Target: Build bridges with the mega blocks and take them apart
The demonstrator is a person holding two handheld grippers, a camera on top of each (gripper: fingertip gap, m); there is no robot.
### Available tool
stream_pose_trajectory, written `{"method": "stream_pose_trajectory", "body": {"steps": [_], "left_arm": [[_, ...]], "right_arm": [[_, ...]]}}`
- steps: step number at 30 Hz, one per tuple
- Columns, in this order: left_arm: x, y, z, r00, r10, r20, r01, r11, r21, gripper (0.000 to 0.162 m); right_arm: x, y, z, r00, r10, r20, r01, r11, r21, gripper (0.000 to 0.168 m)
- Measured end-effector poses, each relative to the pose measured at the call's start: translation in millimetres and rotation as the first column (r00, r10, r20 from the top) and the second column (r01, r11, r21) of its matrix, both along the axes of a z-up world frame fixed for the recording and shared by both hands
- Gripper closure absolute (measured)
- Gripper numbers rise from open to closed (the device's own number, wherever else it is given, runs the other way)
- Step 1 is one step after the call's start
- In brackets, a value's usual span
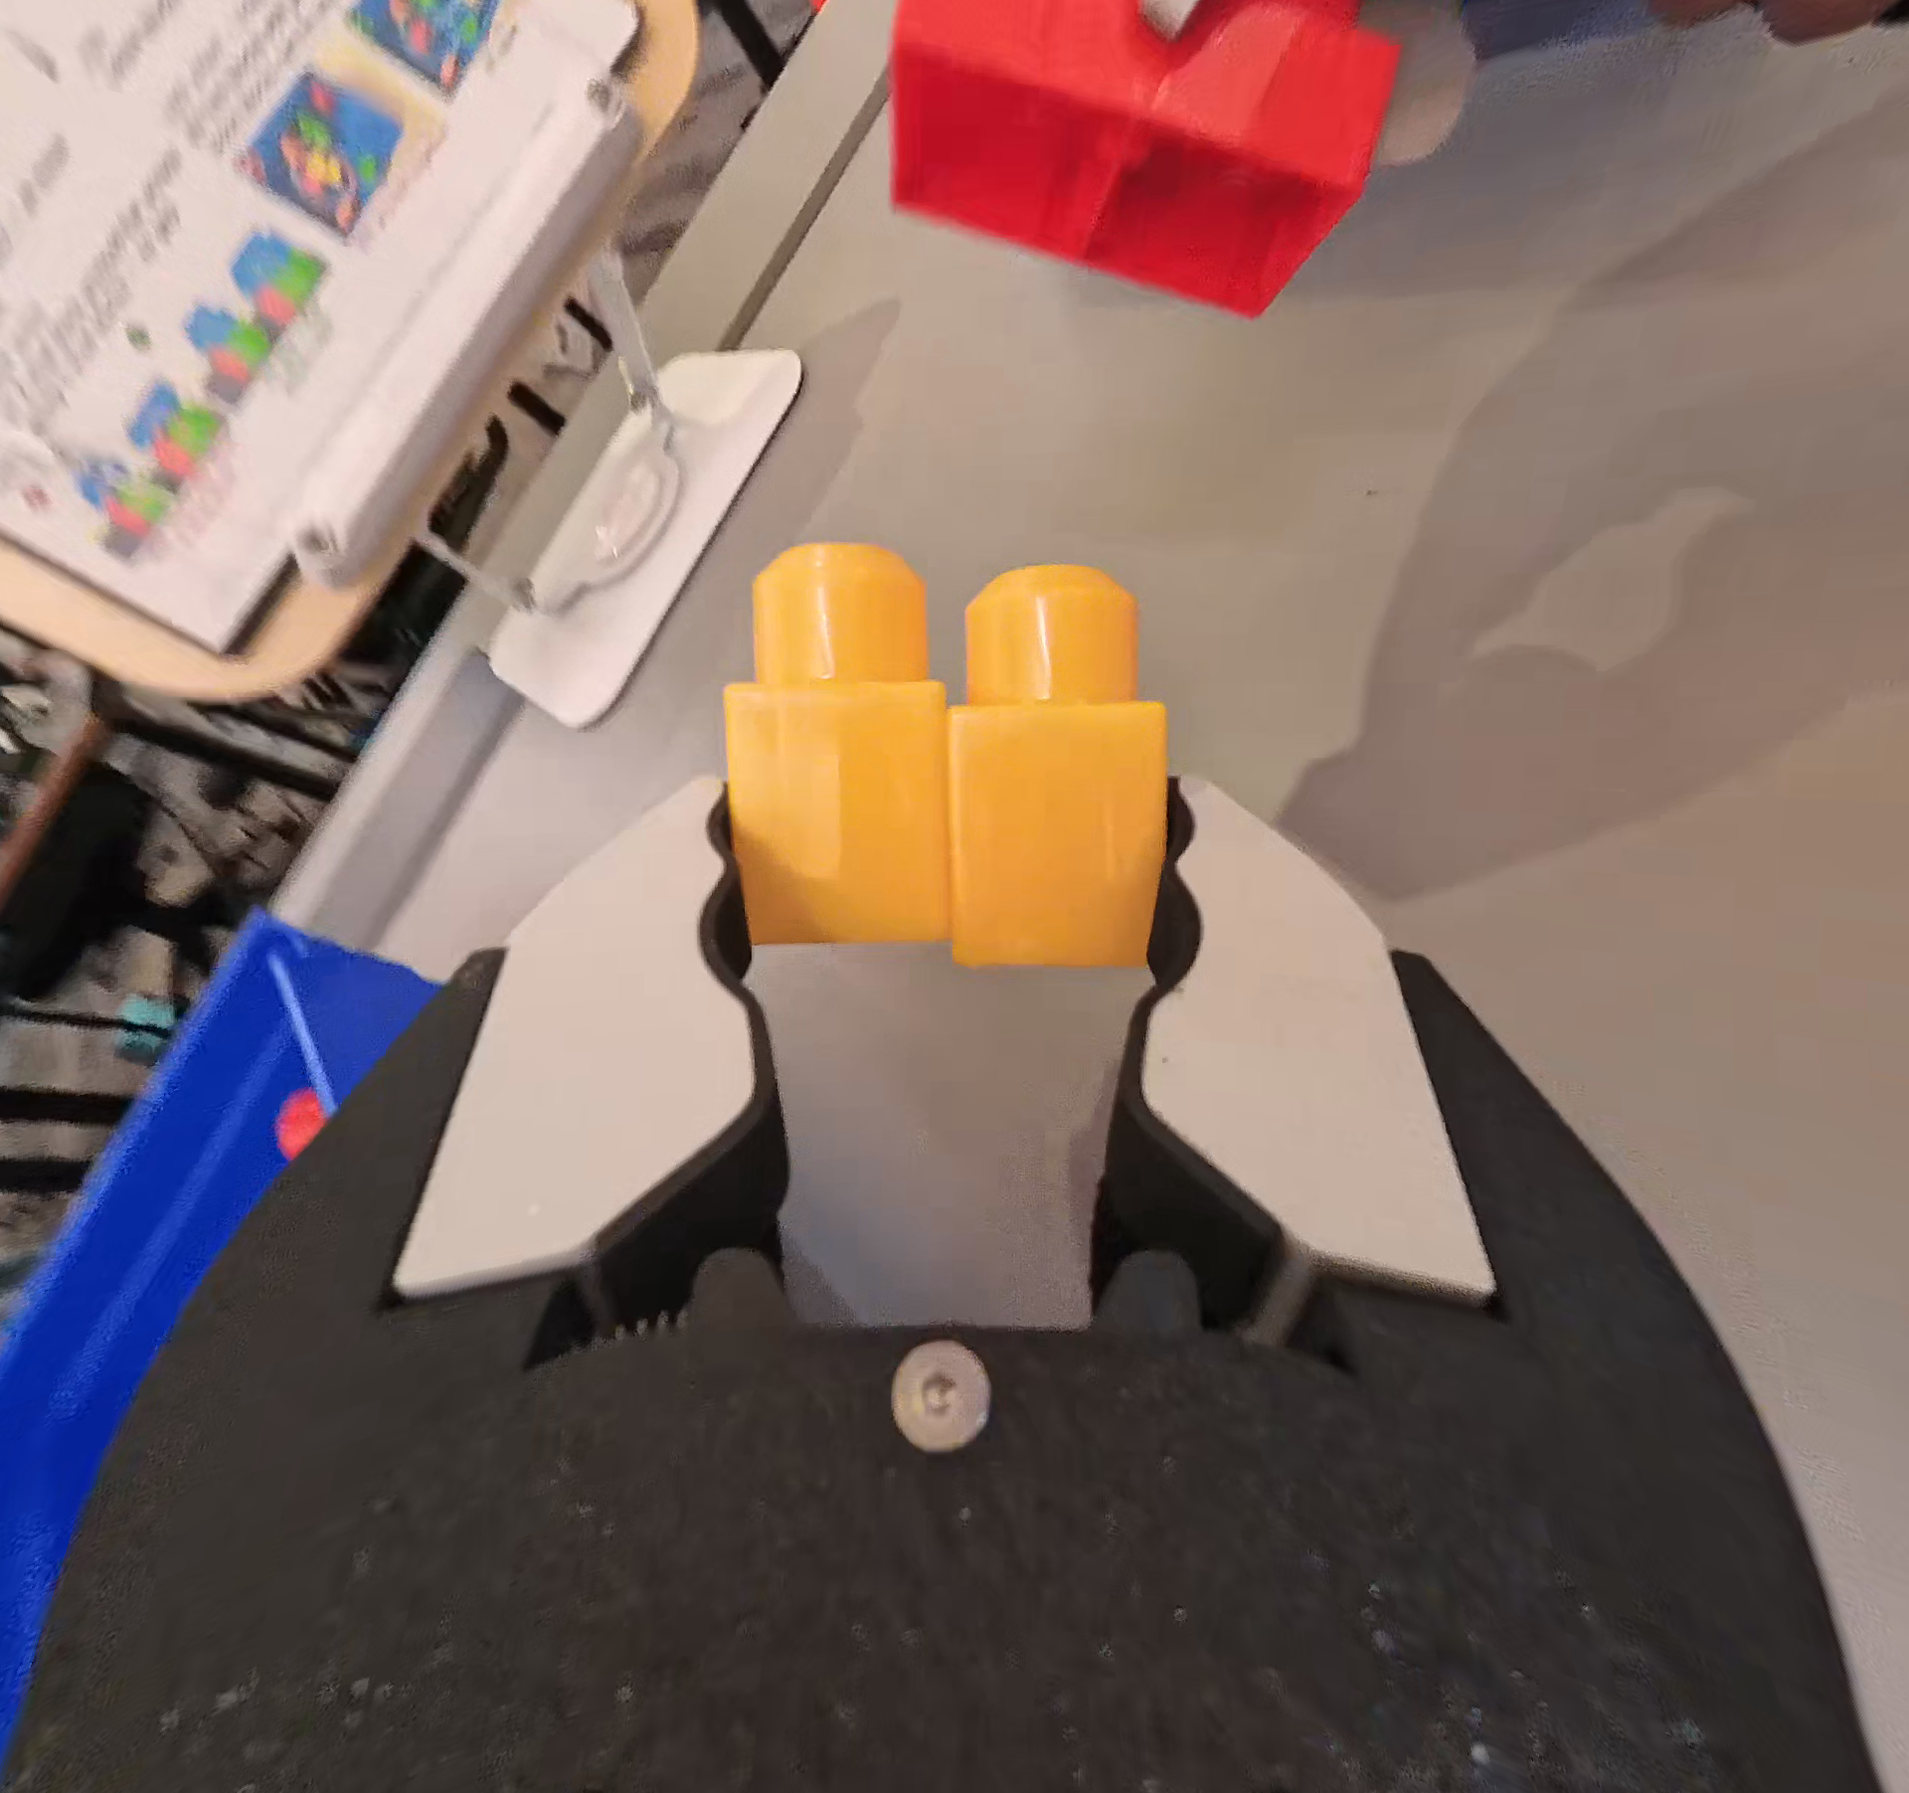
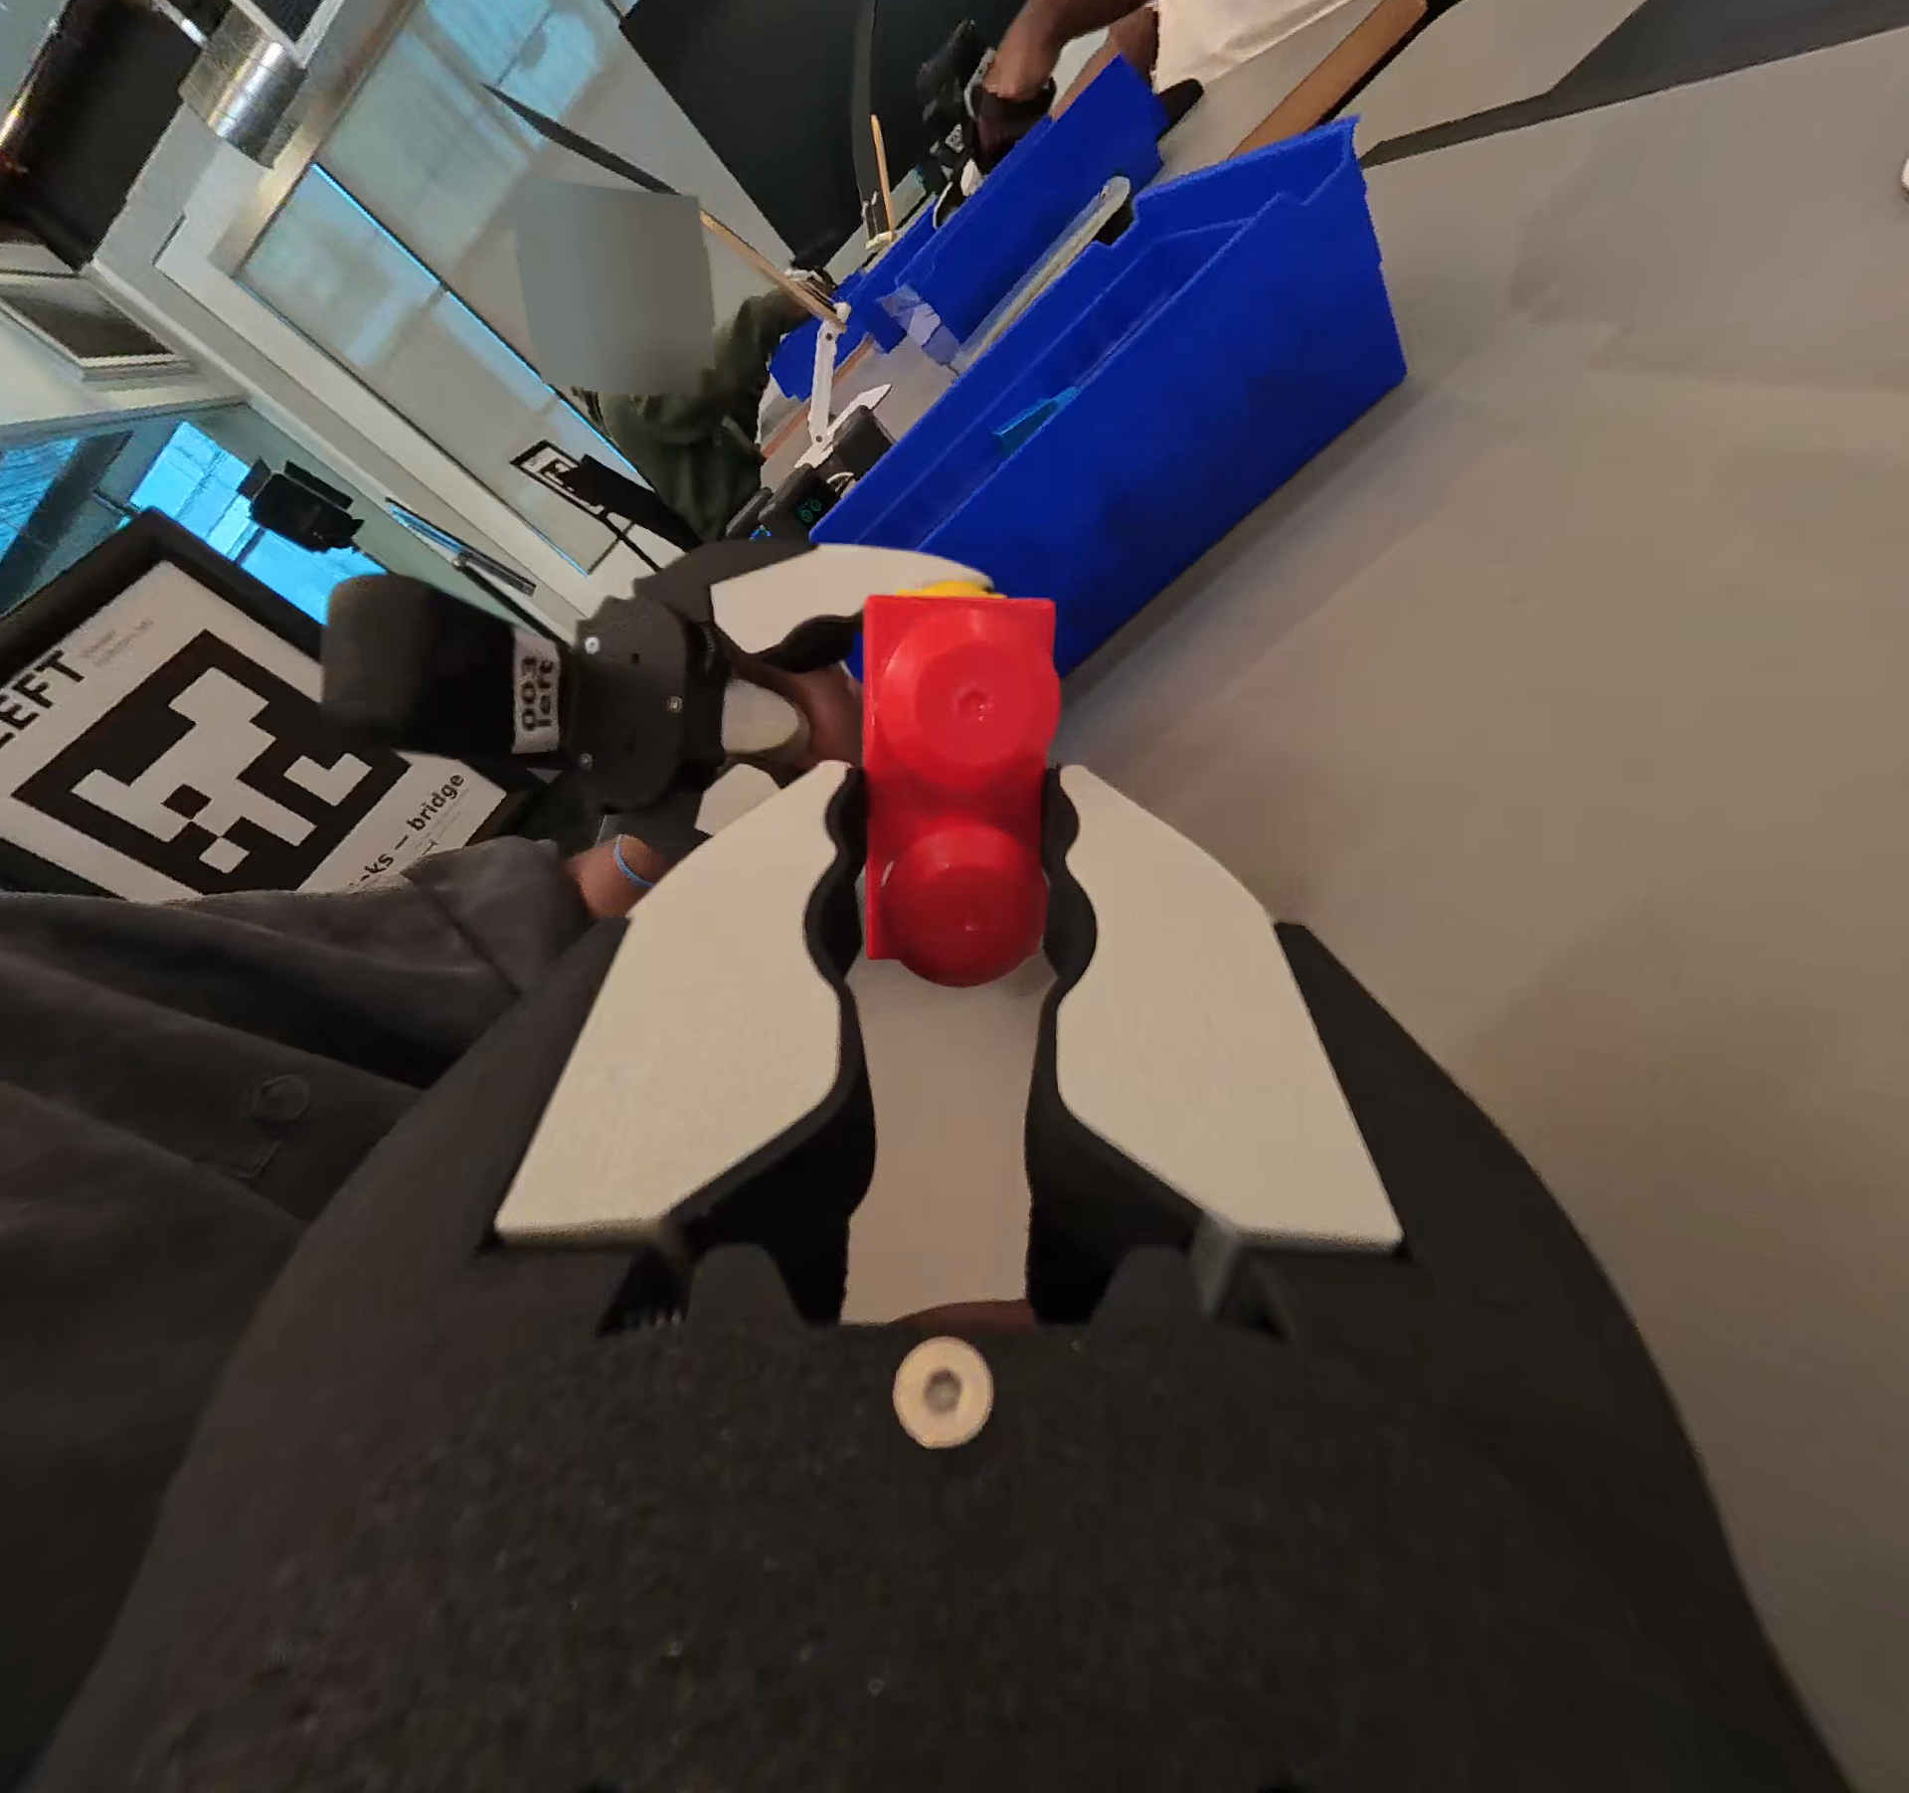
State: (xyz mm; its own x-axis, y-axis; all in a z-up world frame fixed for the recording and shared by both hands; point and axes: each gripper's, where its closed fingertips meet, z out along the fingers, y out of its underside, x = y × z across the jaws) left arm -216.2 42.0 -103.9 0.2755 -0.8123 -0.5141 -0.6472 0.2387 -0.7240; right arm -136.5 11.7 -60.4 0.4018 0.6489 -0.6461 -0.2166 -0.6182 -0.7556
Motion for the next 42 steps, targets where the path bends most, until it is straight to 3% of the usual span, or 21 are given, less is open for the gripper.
{"method": "stream_pose_trajectory", "body": {"steps": [5, 10, 15, 21, 24, 29, 42], "left_arm": [[32.3, -9.4, 7.6, 0.989, -0.108, -0.099, 0.122, 0.981, 0.151, 0.086], [53.0, -20.3, 8.7, 0.981, -0.165, -0.106, 0.178, 0.976, 0.127, 0.086], [60.1, -24.9, 8.2, 0.975, -0.204, -0.082, 0.211, 0.973, 0.09, 0.087], [61.3, -24.3, 0.1, 0.975, -0.212, -0.065, 0.216, 0.975, 0.056, 0.087], [58.0, -26.3, -4.8, 0.967, -0.232, -0.105, 0.24, 0.967, 0.081, 0.087], [55.0, -20.4, -11.8, 0.968, -0.202, -0.148, 0.218, 0.97, 0.104, 0.087], [58.7, -21.9, -22.6, 0.965, -0.197, -0.172, 0.216, 0.972, 0.098, 0.088]], "right_arm": [[-3.7, -2.8, -1.9, 0.999, -0.047, 0.022, 0.046, 0.998, 0.034, 0.136], [3.6, -1.0, -7.4, 0.995, -0.074, 0.062, 0.072, 0.996, 0.044, 0.136], [-3.5, -9.5, -12.1, 0.999, 0.01, 0.043, -0.011, 1.0, 0.009, 0.136], [-6.5, -8.5, -21.1, 0.999, 0.029, 0.039, -0.027, 0.999, -0.043, 0.137], [-10.1, -13.0, -27.2, 0.993, 0.079, 0.089, -0.075, 0.996, -0.044, 0.136], [-13.9, -5.8, -35.7, 0.987, 0.042, 0.154, -0.034, 0.998, -0.054, 0.136], [-13.4, -6.2, -48.2, 0.989, 0.064, 0.134, -0.052, 0.994, -0.094, 0.136]]}}
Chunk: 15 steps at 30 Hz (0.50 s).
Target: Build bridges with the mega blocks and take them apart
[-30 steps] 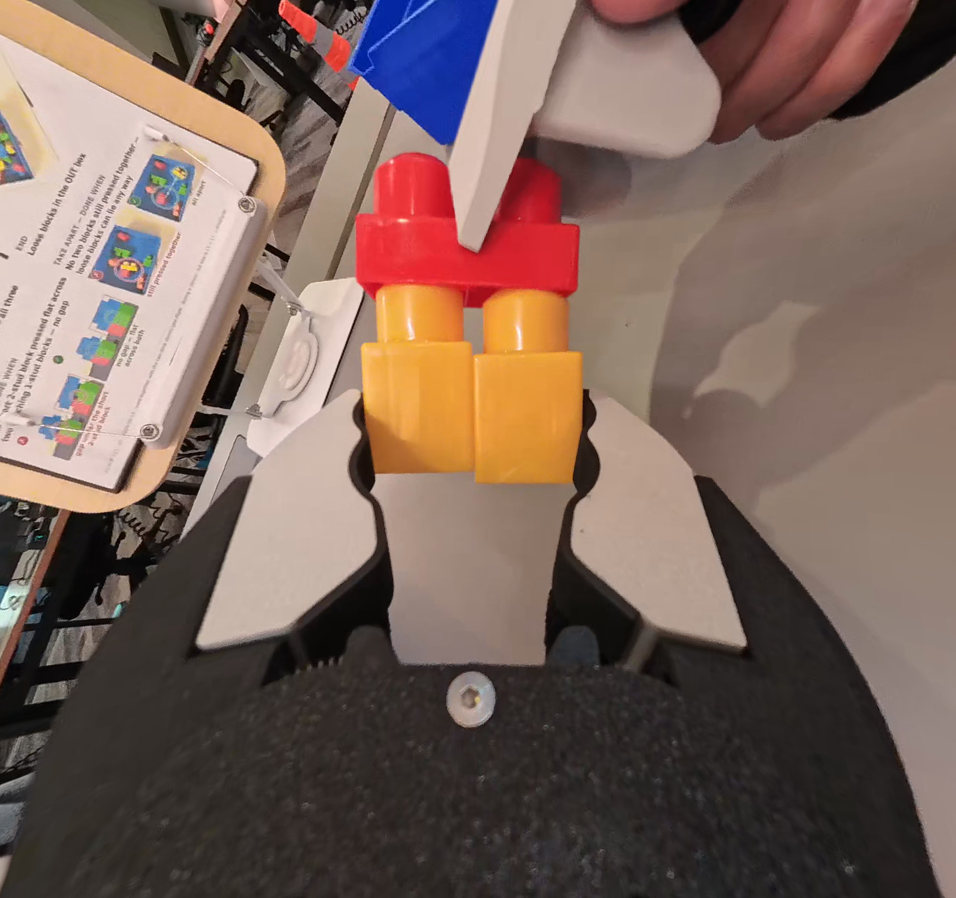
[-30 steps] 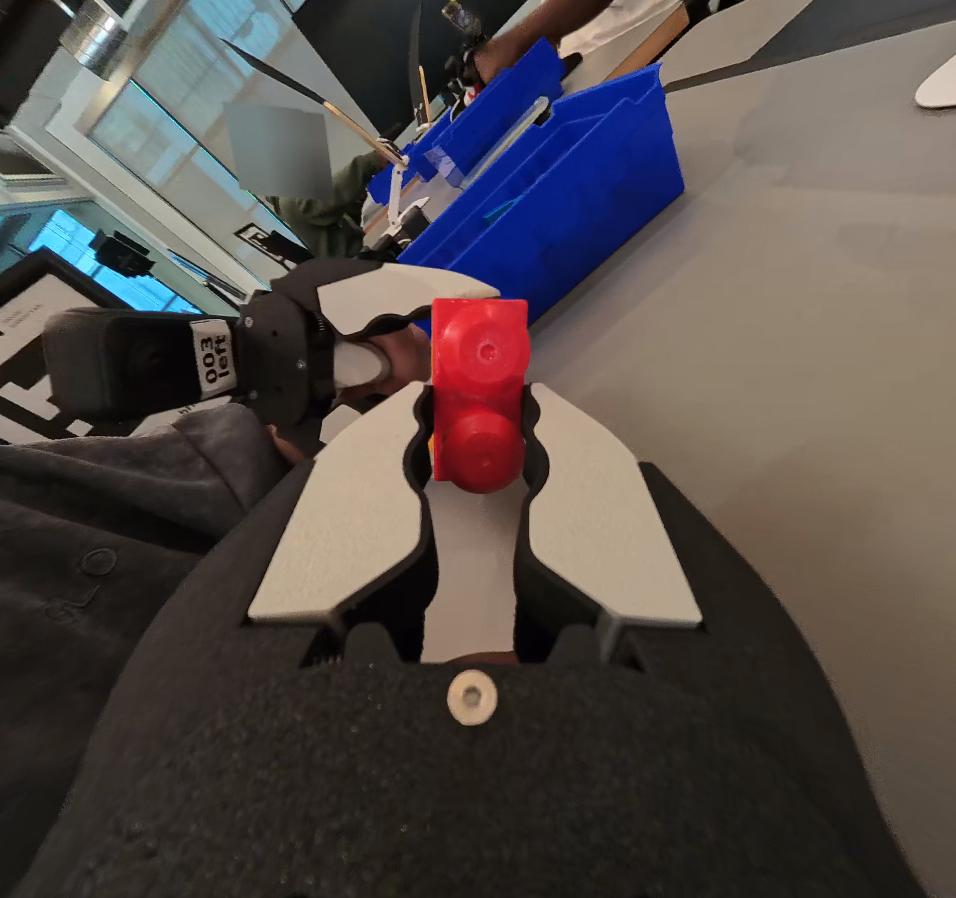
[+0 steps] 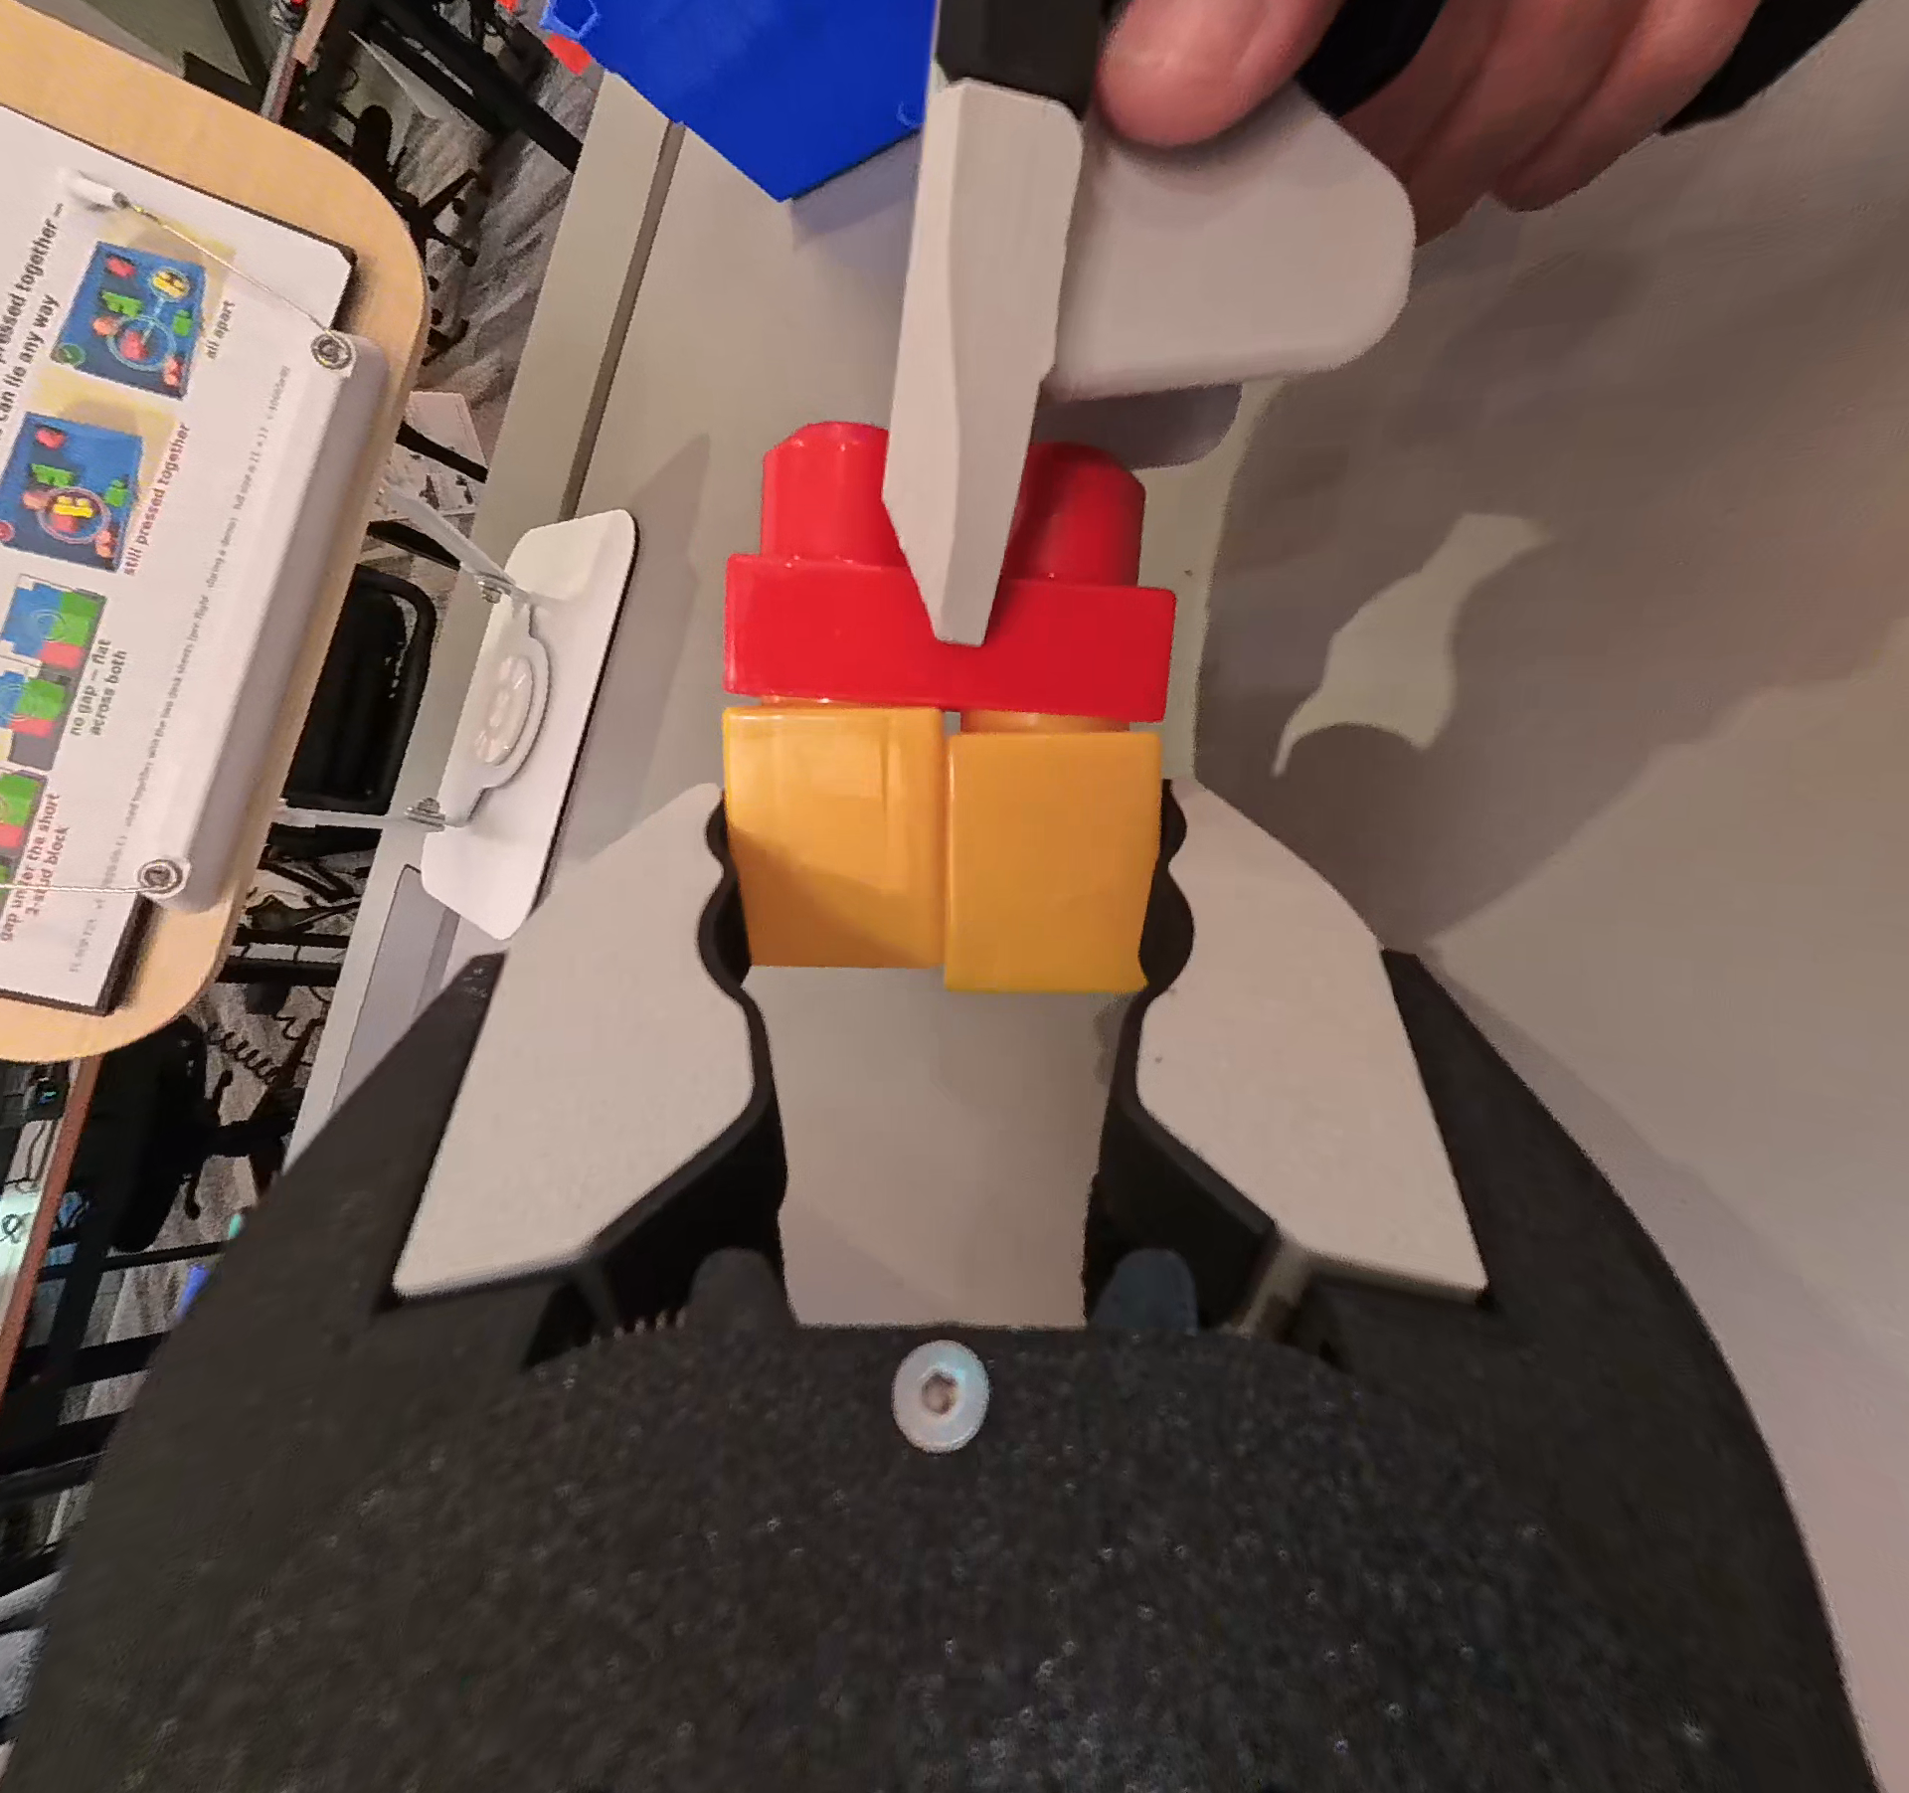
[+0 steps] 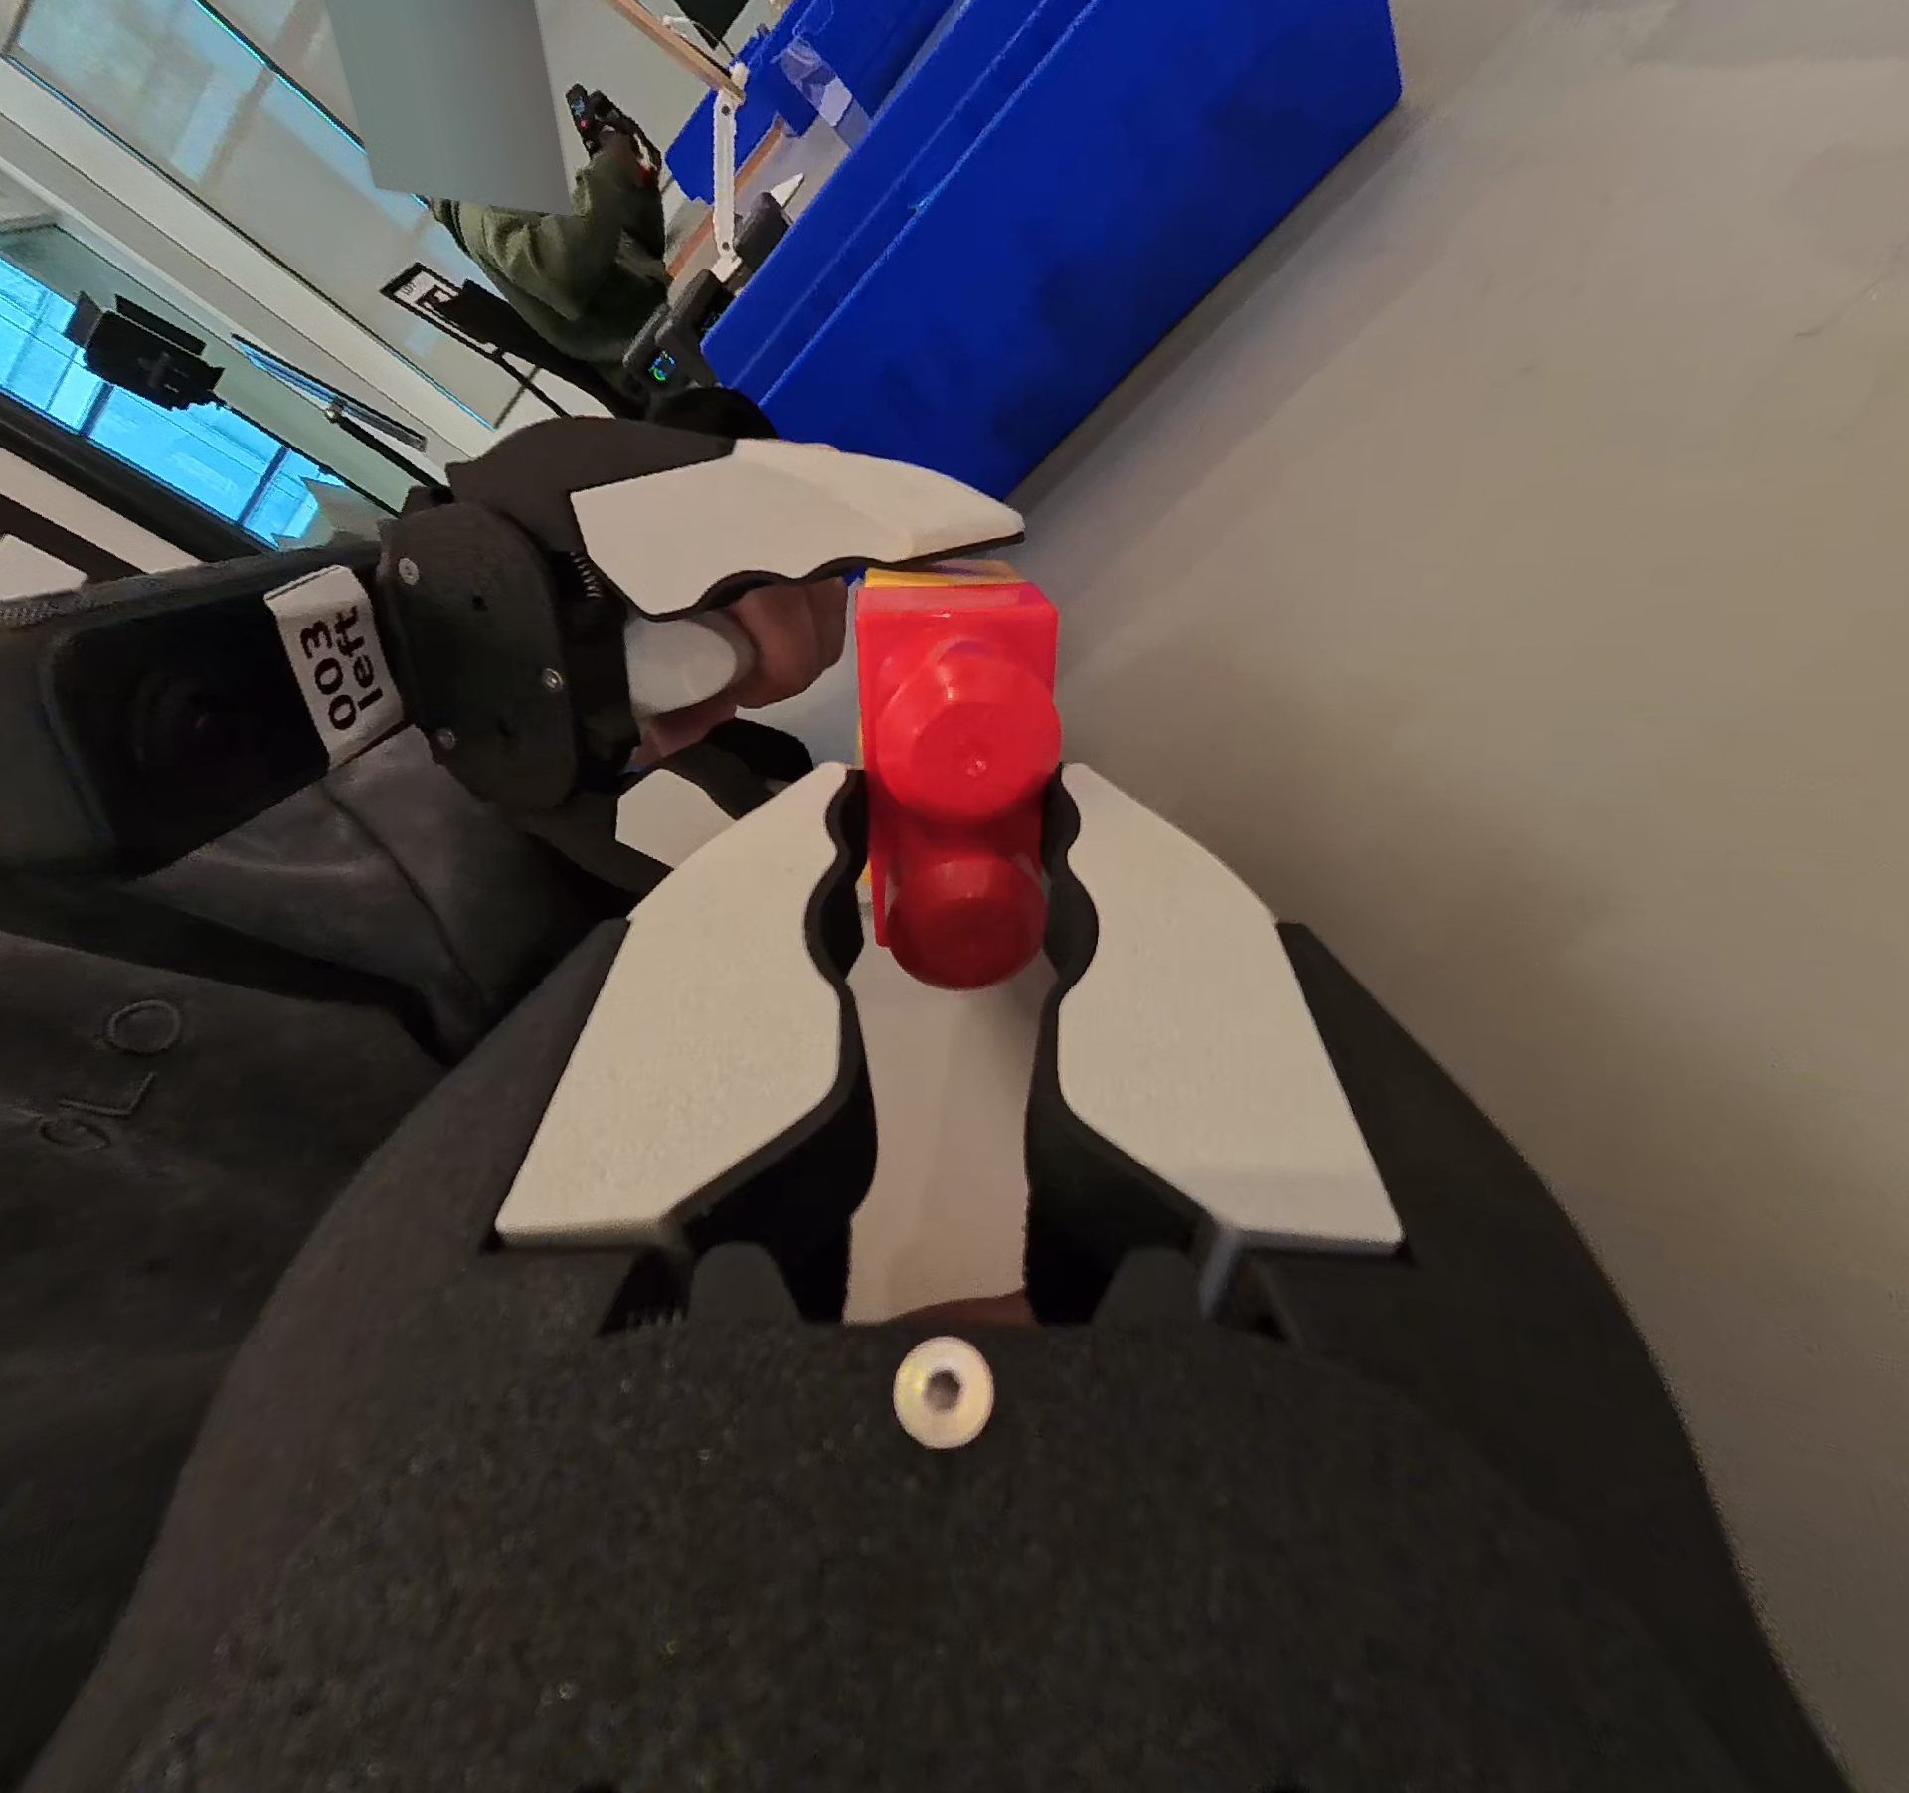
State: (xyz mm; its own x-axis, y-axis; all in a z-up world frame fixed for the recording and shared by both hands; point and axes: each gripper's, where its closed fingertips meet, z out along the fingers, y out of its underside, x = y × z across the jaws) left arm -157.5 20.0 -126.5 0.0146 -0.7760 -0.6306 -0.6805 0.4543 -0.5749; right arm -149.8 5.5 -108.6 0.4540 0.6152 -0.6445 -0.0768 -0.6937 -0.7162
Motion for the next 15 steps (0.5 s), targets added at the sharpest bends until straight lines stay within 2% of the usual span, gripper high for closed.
{"method": "stream_pose_trajectory", "body": {"steps": [9, 15], "left_arm": [[3.1, 1.0, 6.2, 1.0, -0.022, 0.018, 0.022, 1.0, -0.014, 0.087], [-1.7, 1.1, 19.0, 0.999, 0.015, 0.048, -0.009, 0.994, -0.113, 0.077]], "right_arm": [[1.6, 3.6, 5.7, 0.998, 0.005, -0.064, -0.004, 1.0, 0.016, 0.136], [4.0, 3.2, 11.2, 0.991, 0.003, -0.131, -0.001, 1.0, 0.014, 0.136]]}}
